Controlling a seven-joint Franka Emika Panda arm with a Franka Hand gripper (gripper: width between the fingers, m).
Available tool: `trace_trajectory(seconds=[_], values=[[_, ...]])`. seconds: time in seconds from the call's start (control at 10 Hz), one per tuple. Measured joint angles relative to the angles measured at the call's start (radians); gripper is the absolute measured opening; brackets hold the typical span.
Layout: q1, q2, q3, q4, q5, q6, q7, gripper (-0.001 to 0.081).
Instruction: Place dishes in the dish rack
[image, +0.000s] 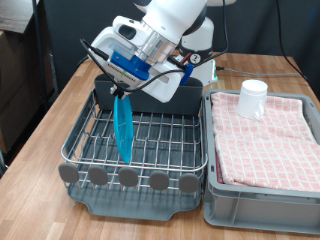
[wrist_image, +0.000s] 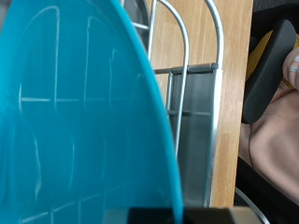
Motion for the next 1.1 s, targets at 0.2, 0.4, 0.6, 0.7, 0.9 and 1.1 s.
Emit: trace_trajectory(seconds=[0.2, 0.4, 0.6, 0.7, 0.9, 1.1], values=[[0.0, 0.0, -0.001, -0.001, 0.008, 0.0, -0.001, 0.0017], [0.0, 0.0, -0.002, -0.003, 0.047, 0.005, -0.026, 0.0017], [0.0, 0.0, -0.002, -0.003, 0.077, 0.006, -0.053, 0.0075], [0.0, 0.0, -0.002, -0.002, 0.093, 0.006, -0.068, 0.0287], [0.0, -0.004, -0.001, 0.002, 0.136, 0.003, -0.116, 0.0449], [0.0, -0.015, 0.0, 0.005, 0.196, 0.004, -0.168, 0.0632]])
